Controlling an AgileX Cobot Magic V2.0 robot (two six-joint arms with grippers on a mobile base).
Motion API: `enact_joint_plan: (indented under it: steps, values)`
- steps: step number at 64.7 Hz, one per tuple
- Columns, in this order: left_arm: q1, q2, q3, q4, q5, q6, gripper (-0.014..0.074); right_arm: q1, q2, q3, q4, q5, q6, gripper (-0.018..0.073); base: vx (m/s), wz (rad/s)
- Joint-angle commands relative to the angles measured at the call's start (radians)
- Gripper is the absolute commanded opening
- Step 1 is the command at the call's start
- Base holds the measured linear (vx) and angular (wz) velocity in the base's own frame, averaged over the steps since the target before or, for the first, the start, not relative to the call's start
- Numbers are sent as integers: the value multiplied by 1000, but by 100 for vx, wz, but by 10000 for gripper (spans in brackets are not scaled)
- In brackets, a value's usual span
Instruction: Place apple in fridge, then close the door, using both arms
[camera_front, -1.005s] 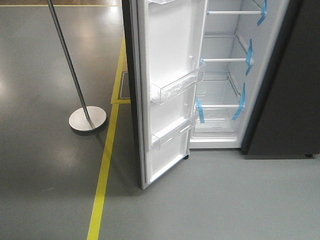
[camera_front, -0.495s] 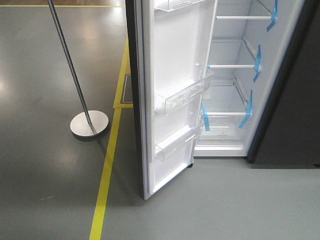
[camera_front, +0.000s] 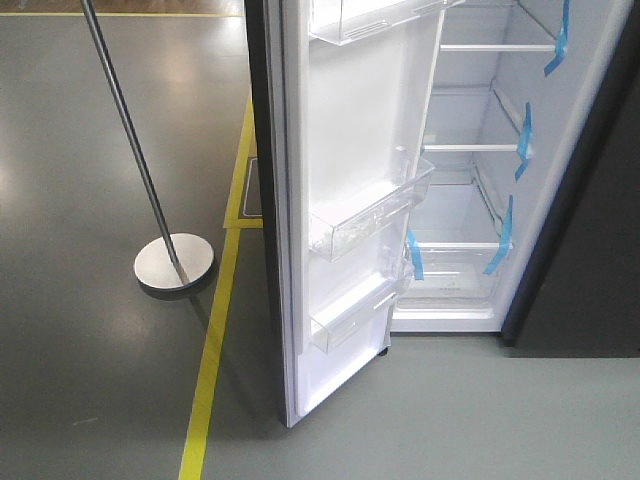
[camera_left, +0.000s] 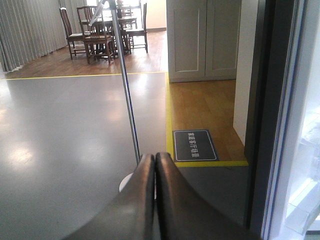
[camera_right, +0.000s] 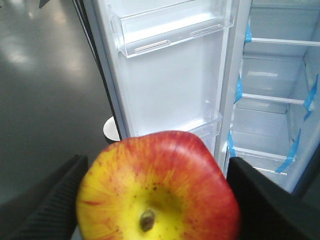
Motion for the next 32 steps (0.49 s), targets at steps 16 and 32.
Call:
enact_joint_plan:
  steps: [16, 32]
  values:
    - [-8, 8, -22, -1, -68, -8, -6, -6, -10, -27, 30, -70, -5, 185, 13, -2]
    - [-8, 8, -22, -1, -68, -8, -6, -6, -10, -27, 30, -70, -5, 185, 11, -3]
